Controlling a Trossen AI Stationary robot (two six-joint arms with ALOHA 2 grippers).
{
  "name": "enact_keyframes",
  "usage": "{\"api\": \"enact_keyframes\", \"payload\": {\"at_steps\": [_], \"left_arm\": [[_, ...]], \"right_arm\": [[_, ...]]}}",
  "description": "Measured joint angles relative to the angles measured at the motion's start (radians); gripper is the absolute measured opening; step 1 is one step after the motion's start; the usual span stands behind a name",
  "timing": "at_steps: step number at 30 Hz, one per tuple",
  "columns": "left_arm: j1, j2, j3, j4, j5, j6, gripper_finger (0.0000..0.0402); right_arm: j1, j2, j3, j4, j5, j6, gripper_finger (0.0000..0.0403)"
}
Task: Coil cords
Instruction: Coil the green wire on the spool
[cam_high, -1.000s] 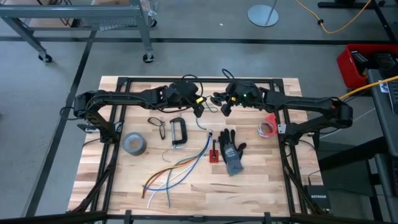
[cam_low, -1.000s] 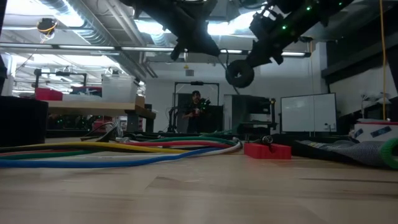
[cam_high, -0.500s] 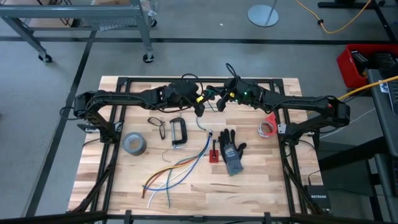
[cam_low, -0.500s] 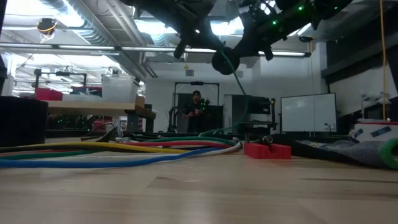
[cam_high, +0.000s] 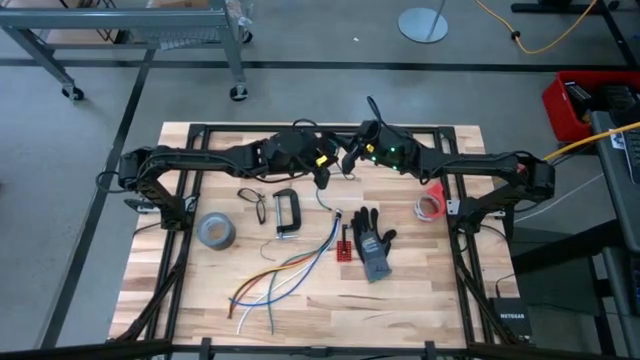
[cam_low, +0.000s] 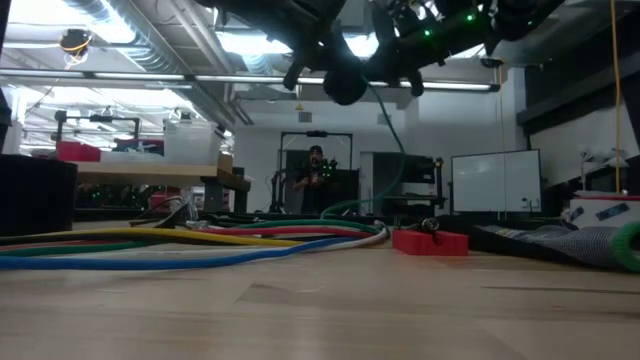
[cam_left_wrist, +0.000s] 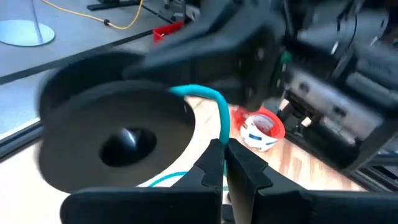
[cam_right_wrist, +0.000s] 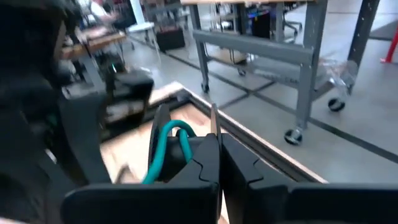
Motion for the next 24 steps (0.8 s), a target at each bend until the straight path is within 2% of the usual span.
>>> {"api": "enact_keyframes", "payload": {"at_steps": [8,18,24], "left_arm": [[-0.016,0.0,0.0,-0.032,-0.004,0.054,0.0],[-0.018,-0.002,0.001,-0.093,-0.002,0.126,0.0],[-0.018,-0.002,0.001,-0.096,0.001,0.19,0.0011]], "right_arm": [[-0.001,-0.018,0.0,0.073,-0.006,0.018,0.0001],[0.0,-0.122,0.0,-0.065,-0.064,0.016,0.0001],[-0.001,-0.154,0.0,-0.092,-0.152,0.016,0.0001]]}}
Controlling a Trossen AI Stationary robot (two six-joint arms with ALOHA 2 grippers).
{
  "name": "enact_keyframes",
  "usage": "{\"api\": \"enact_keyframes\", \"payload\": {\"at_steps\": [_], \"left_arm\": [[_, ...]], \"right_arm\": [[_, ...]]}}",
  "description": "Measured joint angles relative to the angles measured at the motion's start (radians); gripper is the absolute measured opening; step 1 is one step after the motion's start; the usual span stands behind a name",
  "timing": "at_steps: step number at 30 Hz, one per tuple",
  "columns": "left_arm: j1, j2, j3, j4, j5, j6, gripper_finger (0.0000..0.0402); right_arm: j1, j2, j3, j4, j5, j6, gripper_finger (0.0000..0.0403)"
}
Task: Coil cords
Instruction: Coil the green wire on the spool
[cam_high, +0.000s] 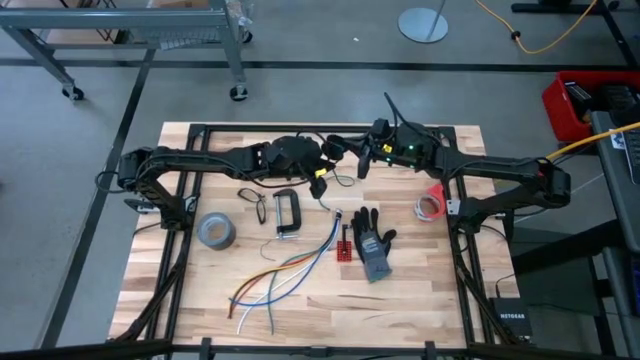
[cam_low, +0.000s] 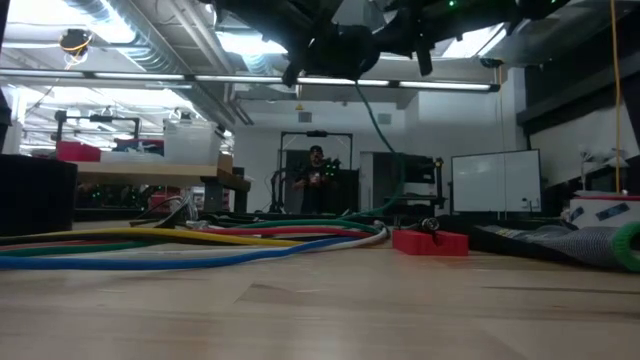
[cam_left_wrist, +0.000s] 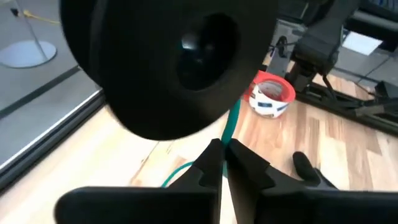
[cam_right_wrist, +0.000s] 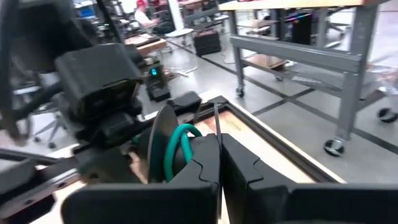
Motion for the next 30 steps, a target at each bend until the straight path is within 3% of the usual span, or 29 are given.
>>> {"api": "enact_keyframes", "payload": {"at_steps": [6,16,23,30], "left_arm": [[-0.004,0.003,-0.003,-0.022,-0.002,0.076,0.0049],[-0.004,0.003,-0.002,-0.032,-0.004,0.023,0.0132],[-0.01,0.003,-0.002,-0.09,-0.004,-0.01,0.0129],[-0.062,0.002,-0.002,0.02,-0.004,0.002,0.0118]], "right_arm": [[-0.001,-0.008,0.0,0.015,-0.054,0.008,0.0001],[0.0,-0.041,0.0,-0.001,-0.071,0.005,0.0001],[0.0,-0.12,0.0,-0.026,-0.067,-0.004,0.0001],[0.0,-0.165,0.001,-0.039,-0.066,-0.004,0.0001]]}}
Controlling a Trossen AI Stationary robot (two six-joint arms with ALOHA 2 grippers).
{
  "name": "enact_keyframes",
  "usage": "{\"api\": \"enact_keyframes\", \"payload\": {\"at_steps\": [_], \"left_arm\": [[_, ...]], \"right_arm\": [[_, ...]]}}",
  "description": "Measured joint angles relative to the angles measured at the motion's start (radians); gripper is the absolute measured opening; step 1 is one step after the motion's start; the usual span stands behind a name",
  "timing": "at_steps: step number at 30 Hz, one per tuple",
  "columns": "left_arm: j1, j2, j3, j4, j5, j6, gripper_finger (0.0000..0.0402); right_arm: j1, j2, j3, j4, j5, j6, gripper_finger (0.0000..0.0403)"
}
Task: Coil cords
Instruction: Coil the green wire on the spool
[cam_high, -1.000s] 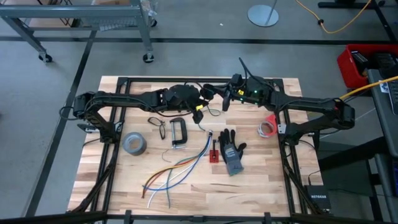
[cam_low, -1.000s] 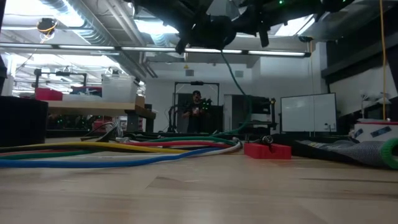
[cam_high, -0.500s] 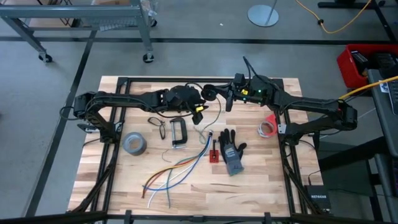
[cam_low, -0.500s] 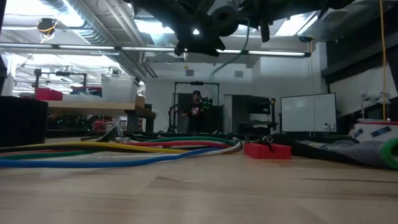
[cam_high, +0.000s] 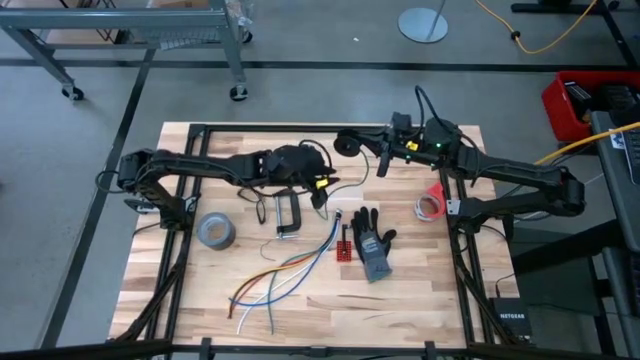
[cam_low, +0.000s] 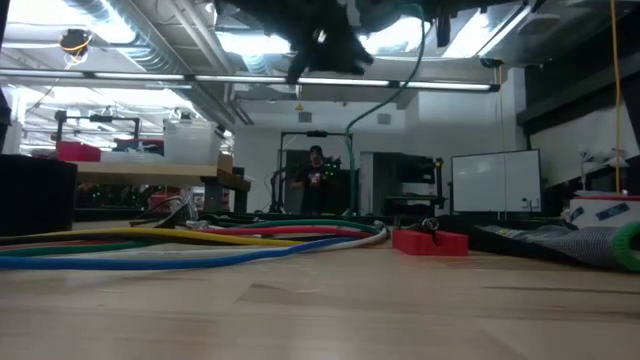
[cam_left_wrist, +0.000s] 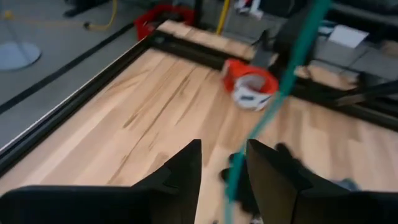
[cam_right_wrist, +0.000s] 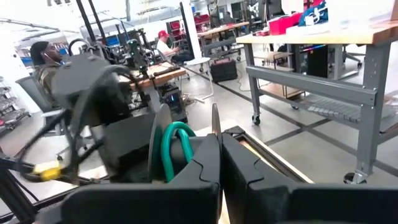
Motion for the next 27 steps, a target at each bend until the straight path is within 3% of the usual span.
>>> {"api": "enact_keyframes", "payload": {"at_steps": [9,17,27], "left_arm": [[-0.078,0.017,0.0,0.144,0.0,0.12,0.0118],[-0.098,0.133,0.0,0.287,-0.001,0.203,0.0118],[-0.096,0.178,0.0,0.32,-0.106,0.203,0.0118]], "right_arm": [[0.0,-0.007,0.0,0.004,-0.005,0.0,0.0001],[0.001,-0.006,0.0,0.053,-0.141,0.033,0.0002],[0.001,-0.006,0.0,0.052,-0.193,0.037,0.0002]]}}
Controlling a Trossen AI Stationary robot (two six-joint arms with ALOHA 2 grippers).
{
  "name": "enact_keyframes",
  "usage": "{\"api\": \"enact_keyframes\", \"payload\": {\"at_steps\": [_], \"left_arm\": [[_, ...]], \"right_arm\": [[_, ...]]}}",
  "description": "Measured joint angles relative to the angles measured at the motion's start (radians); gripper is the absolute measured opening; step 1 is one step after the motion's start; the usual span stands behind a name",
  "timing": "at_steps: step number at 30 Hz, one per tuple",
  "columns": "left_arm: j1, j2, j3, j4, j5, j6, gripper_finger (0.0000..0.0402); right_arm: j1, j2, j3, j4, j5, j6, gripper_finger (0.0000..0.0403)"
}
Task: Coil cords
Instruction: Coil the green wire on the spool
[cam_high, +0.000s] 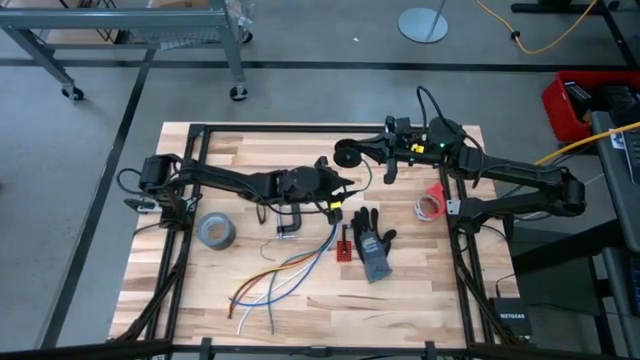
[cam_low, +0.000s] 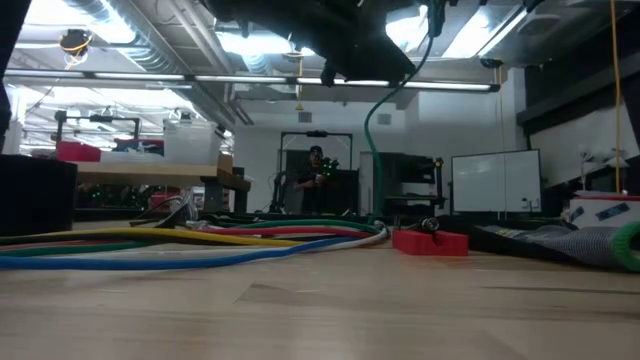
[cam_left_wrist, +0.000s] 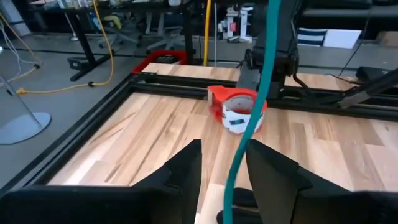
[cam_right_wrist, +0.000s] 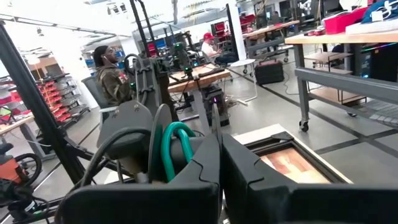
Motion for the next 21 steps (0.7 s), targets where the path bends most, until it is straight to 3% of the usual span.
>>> {"api": "enact_keyframes", "payload": {"at_steps": [13,21], "left_arm": [[0.0,0.027,0.0,0.032,0.0,0.025,0.0111],[0.001,0.025,0.0,-0.009,0.0,0.02,0.0013]], "right_arm": [[0.0,0.0,0.0,0.002,0.0,0.0,0.0002],[0.0,0.0,0.0,0.001,-0.013,0.012,0.0002]]}}
